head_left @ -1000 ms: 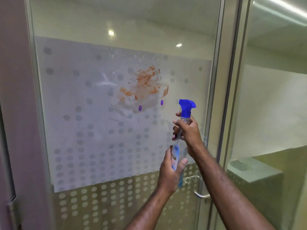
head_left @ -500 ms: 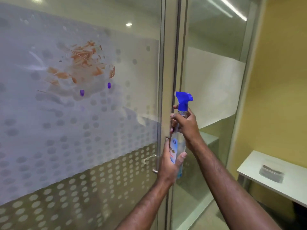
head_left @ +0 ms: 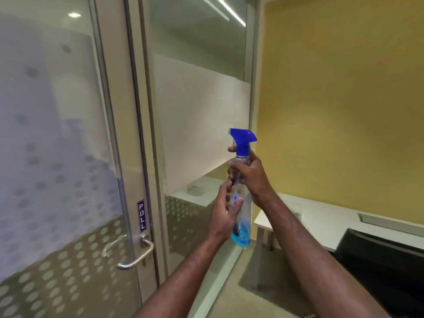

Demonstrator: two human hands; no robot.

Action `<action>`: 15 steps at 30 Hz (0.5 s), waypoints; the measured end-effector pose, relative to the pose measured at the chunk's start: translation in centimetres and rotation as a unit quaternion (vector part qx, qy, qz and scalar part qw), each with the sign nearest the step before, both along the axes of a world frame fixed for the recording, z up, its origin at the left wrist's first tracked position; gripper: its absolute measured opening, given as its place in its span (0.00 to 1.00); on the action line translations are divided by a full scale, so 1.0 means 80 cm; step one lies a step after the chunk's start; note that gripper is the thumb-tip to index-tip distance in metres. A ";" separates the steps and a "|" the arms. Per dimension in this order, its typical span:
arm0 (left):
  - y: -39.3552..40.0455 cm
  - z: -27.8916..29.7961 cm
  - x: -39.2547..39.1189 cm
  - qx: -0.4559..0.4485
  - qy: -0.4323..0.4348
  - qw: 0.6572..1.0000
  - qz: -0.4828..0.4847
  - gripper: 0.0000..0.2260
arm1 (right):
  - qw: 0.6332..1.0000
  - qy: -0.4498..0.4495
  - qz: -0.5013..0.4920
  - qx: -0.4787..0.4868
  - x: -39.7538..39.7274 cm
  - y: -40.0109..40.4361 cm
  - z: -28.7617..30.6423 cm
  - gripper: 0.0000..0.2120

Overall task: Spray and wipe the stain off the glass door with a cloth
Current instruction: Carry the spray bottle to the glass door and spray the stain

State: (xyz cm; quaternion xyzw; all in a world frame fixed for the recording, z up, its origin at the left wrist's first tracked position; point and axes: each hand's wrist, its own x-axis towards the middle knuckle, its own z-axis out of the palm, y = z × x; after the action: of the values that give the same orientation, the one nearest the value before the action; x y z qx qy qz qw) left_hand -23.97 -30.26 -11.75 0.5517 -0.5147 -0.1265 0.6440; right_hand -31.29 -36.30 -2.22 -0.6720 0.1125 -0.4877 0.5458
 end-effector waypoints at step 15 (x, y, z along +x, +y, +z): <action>-0.251 -0.027 -0.099 0.042 -0.017 0.990 -0.130 0.21 | 0.997 0.021 -0.069 -0.001 -0.126 -0.247 -0.046 0.17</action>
State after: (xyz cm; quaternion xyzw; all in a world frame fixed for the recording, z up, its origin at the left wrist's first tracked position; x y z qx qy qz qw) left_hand -31.90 -50.31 -13.94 0.5085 -0.5871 -0.2217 0.5897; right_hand -41.34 -56.03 -5.91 -0.6729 0.1695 -0.5103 0.5080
